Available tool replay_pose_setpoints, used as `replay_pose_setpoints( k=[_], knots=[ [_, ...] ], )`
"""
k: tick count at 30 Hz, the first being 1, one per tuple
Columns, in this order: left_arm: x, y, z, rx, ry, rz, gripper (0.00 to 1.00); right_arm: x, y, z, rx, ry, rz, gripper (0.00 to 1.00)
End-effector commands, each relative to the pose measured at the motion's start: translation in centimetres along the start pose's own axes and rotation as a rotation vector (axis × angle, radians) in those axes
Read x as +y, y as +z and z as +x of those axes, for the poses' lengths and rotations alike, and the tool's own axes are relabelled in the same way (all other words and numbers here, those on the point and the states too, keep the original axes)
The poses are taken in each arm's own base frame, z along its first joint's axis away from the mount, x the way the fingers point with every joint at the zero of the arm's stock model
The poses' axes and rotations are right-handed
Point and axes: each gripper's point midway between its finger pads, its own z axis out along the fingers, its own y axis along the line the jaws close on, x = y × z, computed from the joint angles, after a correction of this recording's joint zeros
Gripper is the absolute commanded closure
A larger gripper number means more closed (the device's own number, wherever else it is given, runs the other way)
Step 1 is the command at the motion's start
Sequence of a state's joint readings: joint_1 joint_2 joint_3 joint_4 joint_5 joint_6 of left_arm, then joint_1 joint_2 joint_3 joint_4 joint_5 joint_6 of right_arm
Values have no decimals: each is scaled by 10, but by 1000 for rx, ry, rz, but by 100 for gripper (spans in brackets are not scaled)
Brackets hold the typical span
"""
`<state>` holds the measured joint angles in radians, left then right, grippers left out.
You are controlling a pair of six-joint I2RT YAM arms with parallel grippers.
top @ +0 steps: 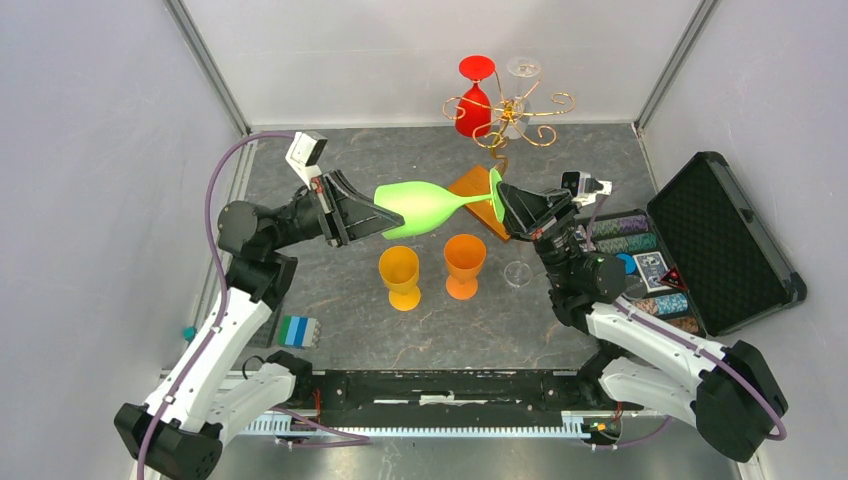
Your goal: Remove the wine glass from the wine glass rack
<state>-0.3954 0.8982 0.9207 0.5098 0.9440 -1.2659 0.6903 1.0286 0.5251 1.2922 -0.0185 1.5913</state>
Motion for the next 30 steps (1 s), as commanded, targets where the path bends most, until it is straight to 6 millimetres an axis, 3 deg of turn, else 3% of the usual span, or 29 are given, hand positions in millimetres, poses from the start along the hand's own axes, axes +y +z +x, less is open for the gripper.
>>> replay_pose_setpoints(
  k=[1,13,14,19,22,26,30],
  knots=[
    [-37,-1,-4,8,155,81,98,-52,-8,2,21,-107,169,100],
    [-33,1,-6,4,163,73,98,-53,-7,4,35,-99,167,98],
    [-33,1,-7,0,163,71,98,-52,-7,5,38,-100,165,93],
    [-26,4,-21,-61,165,17,98,-49,-6,4,39,-154,147,49],
    [-11,5,-31,-100,186,-85,98,-52,-5,2,39,-216,167,26],
    [12,-8,-52,-143,339,-332,98,-63,-8,-4,38,-332,262,12],
    [56,-51,-67,-152,470,-718,98,-68,-14,-24,-13,-487,372,8]
  ],
)
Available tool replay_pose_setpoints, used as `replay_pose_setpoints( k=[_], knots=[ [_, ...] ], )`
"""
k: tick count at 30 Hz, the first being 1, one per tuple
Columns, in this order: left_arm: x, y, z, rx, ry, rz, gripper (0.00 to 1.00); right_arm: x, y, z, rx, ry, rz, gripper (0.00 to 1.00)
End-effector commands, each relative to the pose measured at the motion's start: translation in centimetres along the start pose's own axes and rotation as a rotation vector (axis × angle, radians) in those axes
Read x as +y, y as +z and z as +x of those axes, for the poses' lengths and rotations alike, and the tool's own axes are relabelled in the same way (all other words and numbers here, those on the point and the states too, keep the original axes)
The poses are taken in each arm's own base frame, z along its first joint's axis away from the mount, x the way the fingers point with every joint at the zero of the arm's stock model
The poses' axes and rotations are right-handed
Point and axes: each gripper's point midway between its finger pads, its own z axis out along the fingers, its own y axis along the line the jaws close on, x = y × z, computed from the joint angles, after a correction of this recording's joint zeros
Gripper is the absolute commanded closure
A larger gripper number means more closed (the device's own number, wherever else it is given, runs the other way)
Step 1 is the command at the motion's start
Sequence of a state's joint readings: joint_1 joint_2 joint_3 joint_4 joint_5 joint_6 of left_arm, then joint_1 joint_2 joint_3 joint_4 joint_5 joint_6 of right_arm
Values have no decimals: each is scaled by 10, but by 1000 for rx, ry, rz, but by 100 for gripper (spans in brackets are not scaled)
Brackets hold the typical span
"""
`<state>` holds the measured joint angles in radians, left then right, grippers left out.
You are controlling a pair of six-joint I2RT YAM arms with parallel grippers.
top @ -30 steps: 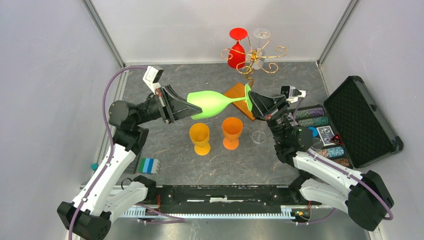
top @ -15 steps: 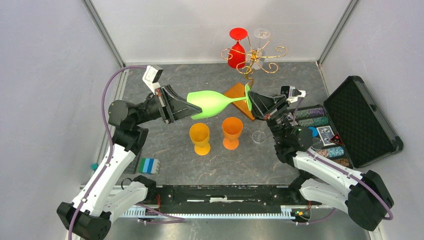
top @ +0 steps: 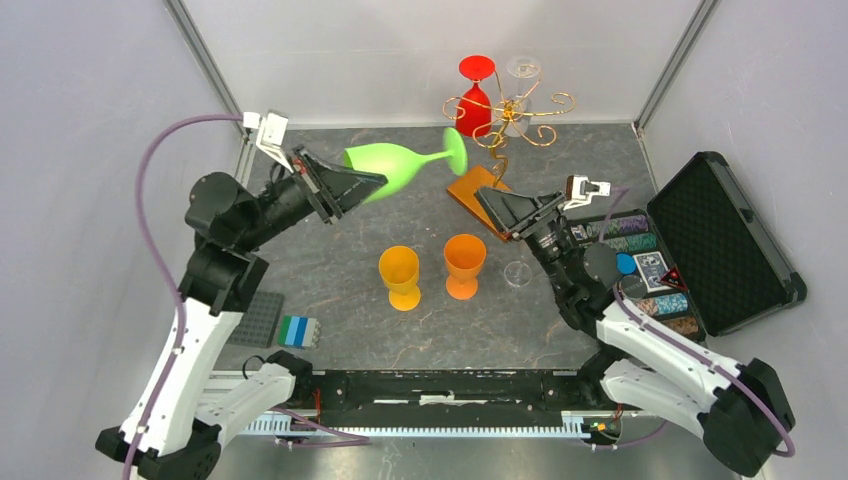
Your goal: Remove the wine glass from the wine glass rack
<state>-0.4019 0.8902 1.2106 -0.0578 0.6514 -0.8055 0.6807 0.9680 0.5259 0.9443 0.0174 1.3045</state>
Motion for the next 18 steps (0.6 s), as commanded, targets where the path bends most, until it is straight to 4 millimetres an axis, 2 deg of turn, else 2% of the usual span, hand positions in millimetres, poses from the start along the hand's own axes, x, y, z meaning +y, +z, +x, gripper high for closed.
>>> replay_pose_setpoints(
  k=[1,3,5,9,15,18],
  knots=[
    [72,-39,-7,24,284,-465,98,-3,0,-19,-47,-223,110,8],
    [98,-55,-3,73,332,-606,98,-2,-2,-28,-69,-296,146,9],
    [117,-70,12,169,354,-700,98,-1,-5,-36,-86,-374,173,9],
    [148,-96,39,334,355,-845,98,0,-13,-55,-116,-526,248,10],
    [178,-122,85,581,287,-950,98,-12,-27,-72,-131,-648,381,12],
    [186,-122,107,664,222,-935,98,-17,-30,-75,-123,-672,422,13]
  ],
)
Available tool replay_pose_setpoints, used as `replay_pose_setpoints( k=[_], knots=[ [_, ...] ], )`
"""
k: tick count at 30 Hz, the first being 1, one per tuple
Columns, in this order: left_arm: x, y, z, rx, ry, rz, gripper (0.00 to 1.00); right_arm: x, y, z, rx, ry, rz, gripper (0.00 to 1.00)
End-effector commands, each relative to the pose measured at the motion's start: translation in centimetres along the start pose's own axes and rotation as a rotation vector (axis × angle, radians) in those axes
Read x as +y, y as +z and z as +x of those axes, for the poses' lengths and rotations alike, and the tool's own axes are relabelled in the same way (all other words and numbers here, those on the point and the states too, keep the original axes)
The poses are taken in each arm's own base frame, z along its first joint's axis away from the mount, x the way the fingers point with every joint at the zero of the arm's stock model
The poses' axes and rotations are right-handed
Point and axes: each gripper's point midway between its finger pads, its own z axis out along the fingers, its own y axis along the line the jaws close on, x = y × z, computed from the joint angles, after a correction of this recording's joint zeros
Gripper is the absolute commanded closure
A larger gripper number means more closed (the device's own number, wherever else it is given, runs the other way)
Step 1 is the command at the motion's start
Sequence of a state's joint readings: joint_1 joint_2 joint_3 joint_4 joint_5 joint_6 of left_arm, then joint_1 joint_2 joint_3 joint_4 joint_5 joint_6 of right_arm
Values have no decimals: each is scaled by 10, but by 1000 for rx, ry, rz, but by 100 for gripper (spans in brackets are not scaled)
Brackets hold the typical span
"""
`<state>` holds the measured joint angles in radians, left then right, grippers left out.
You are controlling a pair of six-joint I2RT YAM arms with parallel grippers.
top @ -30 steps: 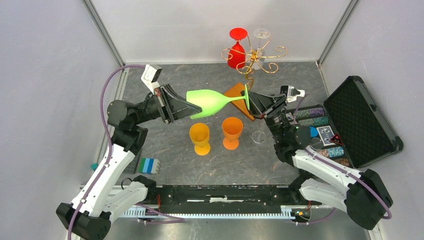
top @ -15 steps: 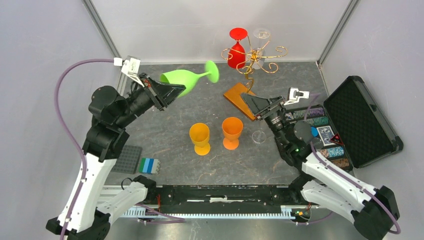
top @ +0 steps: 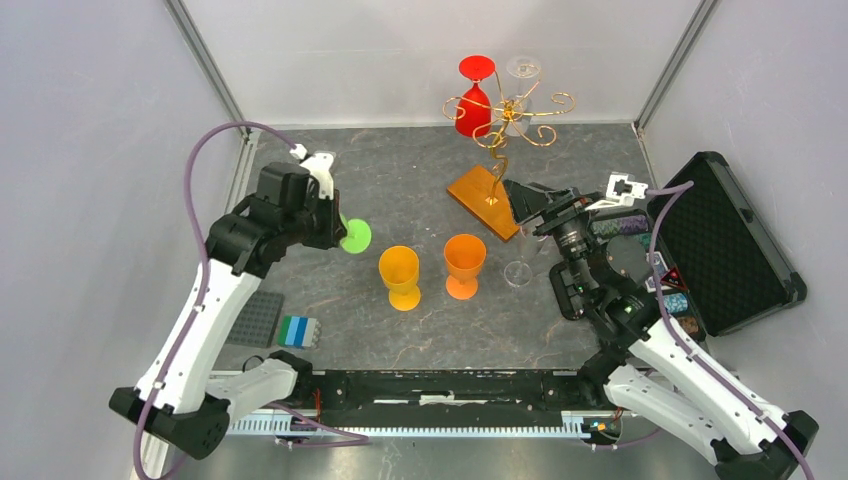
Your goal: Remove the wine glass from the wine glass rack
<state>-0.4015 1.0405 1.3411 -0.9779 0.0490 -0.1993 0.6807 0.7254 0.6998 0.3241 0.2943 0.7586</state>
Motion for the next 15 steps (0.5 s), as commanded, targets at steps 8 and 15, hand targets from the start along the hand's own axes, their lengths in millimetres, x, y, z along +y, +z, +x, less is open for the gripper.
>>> replay_pose_setpoints(
  k=[8,15],
  knots=[
    [20,40,75,331,18,-75,98,-10,4,-4,59,-156,102,13],
    [21,61,99,406,-2,-63,98,-11,6,-1,65,-160,101,14]
  ],
)
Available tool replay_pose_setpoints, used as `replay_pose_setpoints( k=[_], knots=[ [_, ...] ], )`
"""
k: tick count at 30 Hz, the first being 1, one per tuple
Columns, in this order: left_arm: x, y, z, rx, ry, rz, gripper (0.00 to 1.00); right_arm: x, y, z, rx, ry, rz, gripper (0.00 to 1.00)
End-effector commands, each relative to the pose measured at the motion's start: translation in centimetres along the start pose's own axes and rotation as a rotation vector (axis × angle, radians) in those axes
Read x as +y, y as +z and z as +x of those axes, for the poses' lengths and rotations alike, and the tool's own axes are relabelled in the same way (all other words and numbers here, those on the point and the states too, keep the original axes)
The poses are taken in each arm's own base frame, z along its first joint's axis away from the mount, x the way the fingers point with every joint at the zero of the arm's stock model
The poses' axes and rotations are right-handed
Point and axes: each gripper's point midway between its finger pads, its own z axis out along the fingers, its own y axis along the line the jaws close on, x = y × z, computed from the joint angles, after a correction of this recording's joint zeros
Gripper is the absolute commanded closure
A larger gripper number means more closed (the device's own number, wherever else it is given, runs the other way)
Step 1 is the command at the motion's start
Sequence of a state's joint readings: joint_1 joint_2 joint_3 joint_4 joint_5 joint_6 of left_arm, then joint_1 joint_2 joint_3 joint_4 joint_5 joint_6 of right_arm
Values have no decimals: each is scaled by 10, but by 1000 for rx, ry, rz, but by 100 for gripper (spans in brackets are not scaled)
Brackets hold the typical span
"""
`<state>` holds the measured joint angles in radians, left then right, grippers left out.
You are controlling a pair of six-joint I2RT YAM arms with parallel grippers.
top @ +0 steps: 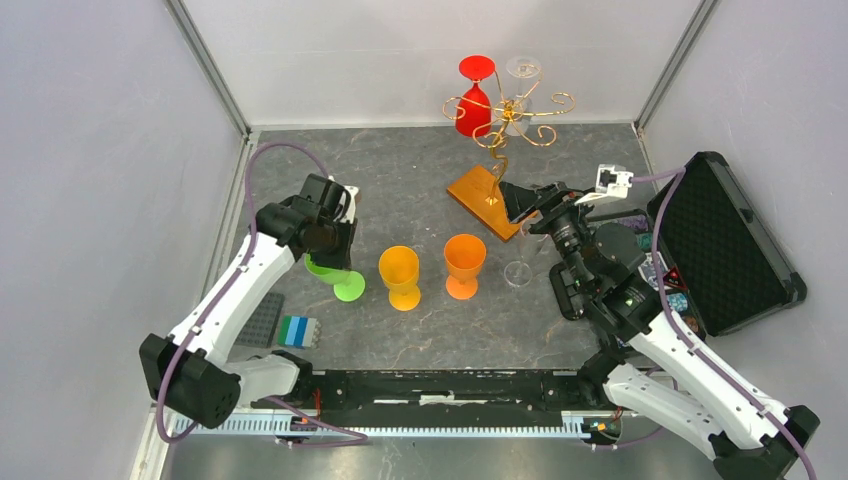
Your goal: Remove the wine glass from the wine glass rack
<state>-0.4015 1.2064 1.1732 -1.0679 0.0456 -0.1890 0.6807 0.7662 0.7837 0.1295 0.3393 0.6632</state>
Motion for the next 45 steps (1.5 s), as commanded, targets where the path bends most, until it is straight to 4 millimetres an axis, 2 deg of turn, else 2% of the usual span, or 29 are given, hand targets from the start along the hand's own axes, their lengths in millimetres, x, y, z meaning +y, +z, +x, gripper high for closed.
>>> replay_pose_setpoints(
  k=[1,5,10,16,22,27,29,30,35,39,44,45],
  knots=[
    [-5,11,-1,-3,15,27,98,11,1,-14,-25,-19,-21,14],
    [-6,23,4,44,22,39,93,16,5,-14,-17,-24,-35,14],
    [-2,25,0,31,31,14,77,22,10,-12,2,-33,-54,14],
    [-3,-1,-21,-82,42,11,60,31,20,-16,32,-62,-48,16],
    [-10,-42,-48,-241,65,41,42,45,41,-39,21,-111,-5,17],
    [-19,-96,-99,-512,108,65,19,56,67,-70,-4,-179,71,20],
    [-28,-117,-124,-645,118,104,2,58,78,-84,-23,-193,90,21],
    [-35,-127,-137,-708,123,136,0,58,83,-90,-30,-198,98,21],
    [-62,-161,-200,-940,32,278,0,45,103,-108,-35,-208,111,22],
    [-88,-174,-254,-1049,-72,437,0,28,106,-110,-17,-185,113,23],
    [-119,-165,-310,-1049,-223,652,2,15,87,-102,-5,-176,94,23],
    [-123,-156,-321,-1034,-269,685,3,13,80,-100,-3,-175,87,23]
  ],
)
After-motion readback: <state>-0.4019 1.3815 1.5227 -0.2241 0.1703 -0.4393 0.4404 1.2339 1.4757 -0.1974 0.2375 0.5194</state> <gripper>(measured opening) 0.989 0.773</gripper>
